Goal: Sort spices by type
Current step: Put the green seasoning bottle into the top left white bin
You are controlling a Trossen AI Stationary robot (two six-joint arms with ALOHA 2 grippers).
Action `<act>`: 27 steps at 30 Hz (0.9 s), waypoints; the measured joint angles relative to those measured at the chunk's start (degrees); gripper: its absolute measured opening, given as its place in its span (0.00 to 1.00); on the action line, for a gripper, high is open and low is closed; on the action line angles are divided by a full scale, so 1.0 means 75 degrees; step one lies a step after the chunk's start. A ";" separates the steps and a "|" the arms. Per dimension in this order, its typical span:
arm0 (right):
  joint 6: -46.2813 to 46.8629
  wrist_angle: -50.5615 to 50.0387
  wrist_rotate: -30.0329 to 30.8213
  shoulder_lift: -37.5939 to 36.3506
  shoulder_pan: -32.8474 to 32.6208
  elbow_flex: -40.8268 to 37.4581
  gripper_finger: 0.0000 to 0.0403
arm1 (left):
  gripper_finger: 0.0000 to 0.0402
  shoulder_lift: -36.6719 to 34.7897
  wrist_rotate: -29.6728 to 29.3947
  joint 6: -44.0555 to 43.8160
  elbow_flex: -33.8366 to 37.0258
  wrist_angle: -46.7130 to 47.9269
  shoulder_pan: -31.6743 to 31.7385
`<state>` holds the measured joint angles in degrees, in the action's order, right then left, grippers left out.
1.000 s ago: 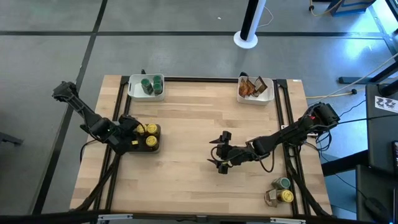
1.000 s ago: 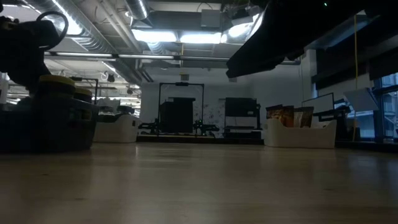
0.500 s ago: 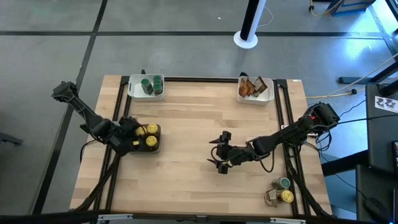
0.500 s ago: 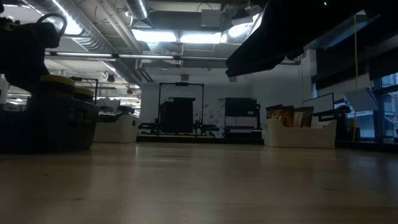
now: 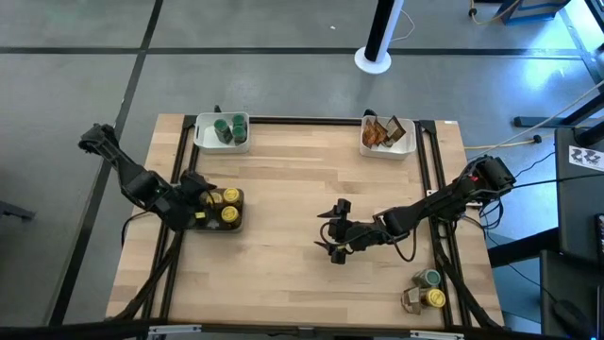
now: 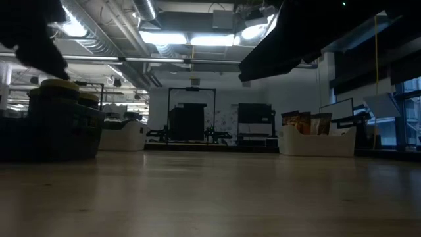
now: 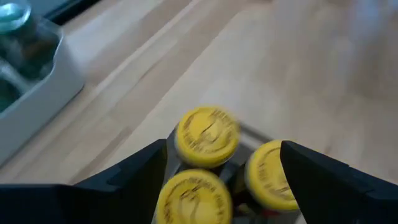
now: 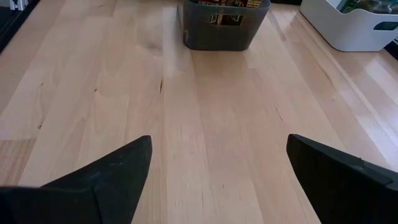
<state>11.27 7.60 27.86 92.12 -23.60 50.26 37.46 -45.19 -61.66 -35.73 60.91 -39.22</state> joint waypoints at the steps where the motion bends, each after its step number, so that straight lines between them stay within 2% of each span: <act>1: 0.0003 0.0000 0.0000 0.0000 0.0001 0.0000 0.92 | 0.74 -0.0013 -0.0006 0.0221 -0.0106 -0.0095 0.0000; 4: 0.0092 0.0000 -0.0003 0.0000 0.0001 0.0000 0.92 | 0.74 -0.0044 -0.0017 0.1155 -0.0266 -0.0713 0.0000; 12: 0.0105 -0.0009 -0.0078 0.0000 0.0001 0.0000 0.92 | 0.74 0.0183 -0.0018 0.4324 -0.0265 -0.3943 0.0000; 17: 0.0098 -0.0480 -0.0405 0.0000 0.0042 0.0057 0.92 | 0.74 0.0643 -0.0023 0.5623 -0.0265 -0.5529 0.0000; 22: 0.0462 -0.2089 -0.0758 -0.0147 -0.0066 0.0926 0.92 | 0.74 0.1494 -0.0069 0.6625 -0.0265 -0.6986 0.0098; 27: 0.1280 -0.5241 -0.0881 -0.0172 -0.0420 0.2456 0.92 | 0.74 0.2466 -0.0062 0.7273 -0.0265 -0.8127 0.0388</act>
<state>20.87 -31.71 21.25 90.82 -26.76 68.68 55.96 -45.65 -7.11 -37.71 -0.04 -36.31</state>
